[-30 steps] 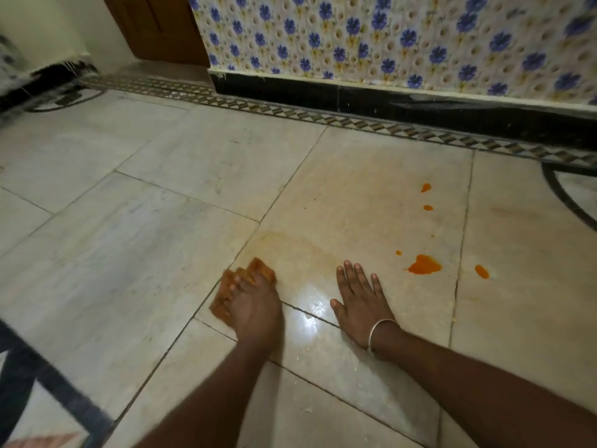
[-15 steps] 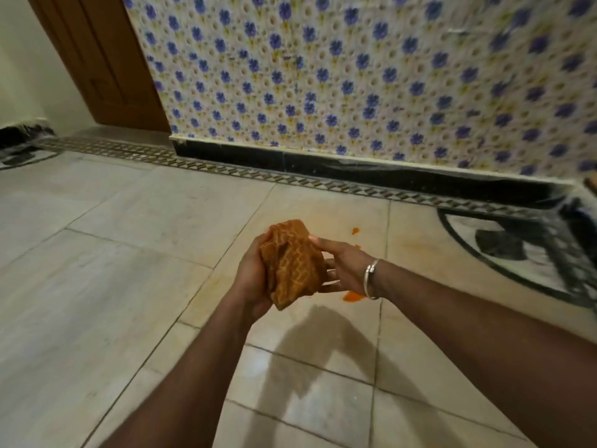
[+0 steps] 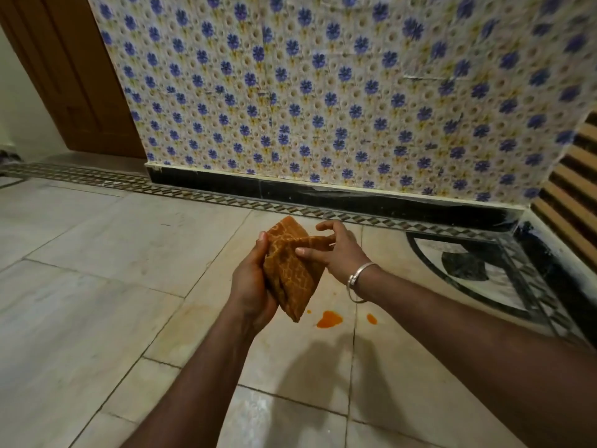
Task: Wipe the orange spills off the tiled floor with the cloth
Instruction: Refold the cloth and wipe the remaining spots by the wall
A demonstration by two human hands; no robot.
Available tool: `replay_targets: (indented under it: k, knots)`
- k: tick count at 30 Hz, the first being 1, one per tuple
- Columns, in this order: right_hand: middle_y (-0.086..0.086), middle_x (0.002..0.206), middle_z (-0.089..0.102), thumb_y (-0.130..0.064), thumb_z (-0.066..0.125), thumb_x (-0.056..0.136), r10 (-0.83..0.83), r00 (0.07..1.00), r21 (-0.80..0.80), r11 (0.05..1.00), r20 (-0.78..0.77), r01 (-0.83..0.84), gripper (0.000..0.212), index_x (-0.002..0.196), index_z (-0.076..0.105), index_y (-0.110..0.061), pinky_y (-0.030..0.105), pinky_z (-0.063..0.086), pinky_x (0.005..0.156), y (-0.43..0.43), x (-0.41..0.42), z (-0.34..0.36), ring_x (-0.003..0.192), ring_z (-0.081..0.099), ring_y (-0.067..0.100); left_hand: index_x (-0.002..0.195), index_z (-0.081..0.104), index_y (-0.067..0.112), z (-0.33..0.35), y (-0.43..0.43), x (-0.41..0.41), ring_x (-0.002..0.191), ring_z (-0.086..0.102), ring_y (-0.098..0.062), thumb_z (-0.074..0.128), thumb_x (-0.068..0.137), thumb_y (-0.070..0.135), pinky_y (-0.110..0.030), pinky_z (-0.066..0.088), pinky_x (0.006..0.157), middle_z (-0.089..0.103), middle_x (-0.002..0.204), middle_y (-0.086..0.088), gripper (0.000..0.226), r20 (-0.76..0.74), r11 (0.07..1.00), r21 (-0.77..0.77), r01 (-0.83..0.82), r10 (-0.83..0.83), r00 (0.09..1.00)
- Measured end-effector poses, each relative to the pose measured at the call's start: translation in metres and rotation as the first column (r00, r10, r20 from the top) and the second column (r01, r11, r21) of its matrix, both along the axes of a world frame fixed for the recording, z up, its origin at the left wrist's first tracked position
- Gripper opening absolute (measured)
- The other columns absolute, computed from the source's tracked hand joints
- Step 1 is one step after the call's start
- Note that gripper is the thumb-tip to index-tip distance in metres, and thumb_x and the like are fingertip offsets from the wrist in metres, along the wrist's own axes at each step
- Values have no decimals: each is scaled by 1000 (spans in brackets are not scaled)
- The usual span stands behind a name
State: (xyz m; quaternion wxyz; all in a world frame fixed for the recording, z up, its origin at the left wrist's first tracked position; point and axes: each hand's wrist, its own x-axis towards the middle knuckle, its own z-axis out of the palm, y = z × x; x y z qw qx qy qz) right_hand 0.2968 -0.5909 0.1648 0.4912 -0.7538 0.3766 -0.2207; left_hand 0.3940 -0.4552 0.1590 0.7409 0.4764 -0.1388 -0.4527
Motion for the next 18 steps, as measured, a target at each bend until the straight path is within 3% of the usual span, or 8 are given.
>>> replay_targets:
  k: [2,4,8,13,15,18]
  knots:
    - [3,130,48,-55,74,80,-56,998,21,998,19,55,56,124,49,-33,37,53,85,2,6,0,111,54,23,141,60,20,-1,-4,-2,118,69,-32,42,105,55,-53,52,103,74,126,-13,53,44,1000,8,-19,18,999]
    - [7,129,53,-54,65,88,-55,998,157,986,43,47,41,119,52,-30,37,53,83,4,12,2,108,57,25,141,61,22,-2,-8,-4,123,66,-33,44,105,53,-57,48,108,70,131,-13,51,93,999,3,-36,35,995]
    - [9,115,65,-32,67,93,-77,994,392,919,79,40,27,116,54,-25,43,55,93,5,16,6,103,64,26,132,66,20,-3,-11,-10,121,67,-33,51,104,44,-58,50,106,71,129,-12,40,180,998,14,-59,56,982]
    - [13,101,71,6,62,87,-145,984,335,937,102,104,28,99,66,-19,33,63,76,8,14,3,93,71,25,118,67,19,-4,-14,-2,105,72,-25,72,94,36,-45,57,95,76,109,-4,30,446,972,150,-181,97,890]
    - [10,97,71,6,60,89,-132,987,243,964,89,107,28,96,67,-20,31,63,71,12,15,3,88,71,22,111,69,18,-4,-15,5,96,74,-23,73,94,31,-38,59,84,76,100,-4,21,523,946,190,-261,128,843]
    - [5,96,72,2,61,91,-68,988,130,990,137,50,26,95,70,-22,36,63,77,13,16,8,88,71,21,101,73,19,4,-15,18,89,73,-20,72,94,27,-34,58,74,76,93,-2,11,596,902,222,-372,176,783]
